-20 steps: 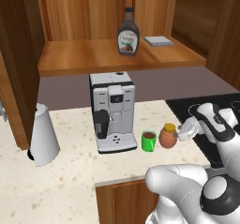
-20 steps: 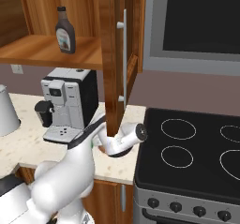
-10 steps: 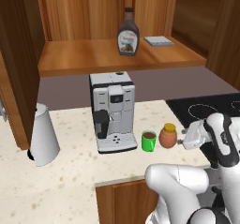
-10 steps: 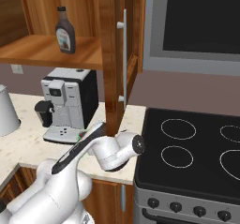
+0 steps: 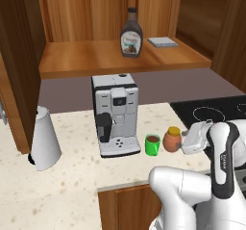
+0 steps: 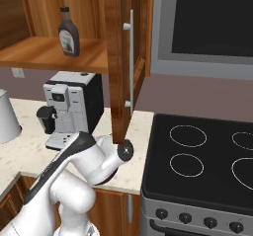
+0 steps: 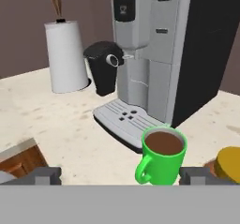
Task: Pick the syrup bottle and honey bottle from the cabinet and place them next to the mug.
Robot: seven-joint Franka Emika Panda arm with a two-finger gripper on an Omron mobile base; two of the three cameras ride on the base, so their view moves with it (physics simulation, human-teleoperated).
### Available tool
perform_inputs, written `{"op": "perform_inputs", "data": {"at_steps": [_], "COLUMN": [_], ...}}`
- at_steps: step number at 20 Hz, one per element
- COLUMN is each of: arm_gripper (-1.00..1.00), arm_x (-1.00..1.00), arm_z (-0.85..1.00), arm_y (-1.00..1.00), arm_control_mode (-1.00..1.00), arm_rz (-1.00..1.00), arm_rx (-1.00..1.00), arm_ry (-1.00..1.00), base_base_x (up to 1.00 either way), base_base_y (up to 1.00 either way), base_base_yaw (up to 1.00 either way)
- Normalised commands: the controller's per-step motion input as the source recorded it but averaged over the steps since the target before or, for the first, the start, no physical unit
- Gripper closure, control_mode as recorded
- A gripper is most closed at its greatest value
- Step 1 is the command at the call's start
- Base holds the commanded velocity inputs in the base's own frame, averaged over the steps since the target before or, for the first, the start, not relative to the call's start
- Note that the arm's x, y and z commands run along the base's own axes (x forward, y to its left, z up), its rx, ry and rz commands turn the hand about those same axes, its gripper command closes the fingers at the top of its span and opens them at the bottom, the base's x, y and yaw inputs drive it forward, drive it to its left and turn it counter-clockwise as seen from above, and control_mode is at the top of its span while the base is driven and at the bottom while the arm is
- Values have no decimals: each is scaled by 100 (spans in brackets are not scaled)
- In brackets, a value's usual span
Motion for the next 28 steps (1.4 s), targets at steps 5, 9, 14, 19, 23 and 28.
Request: {"op": "perform_inputs", "data": {"at_steps": [5,9,14,19,23,28], "arm_gripper": [-100,-100,-100,-100,-100,-100], "arm_x": [-14,0,0,0,0,-5], "arm_z": [77,78,98,88,73,72], "arm_y": [28,9,0,0,0,0], "arm_control_mode": [-100,-100,-100,-100,-100,-100], "arm_rz": [0,-5,-14,-17,-24,-18], "arm_rx": [0,0,0,1,0,0], "arm_ry": [15,6,9,18,11,-4], "base_base_x": [0,0,0,0,0,0], "base_base_y": [0,0,0,0,0,0], "base_base_yaw": [0,0,0,0,0,0]}}
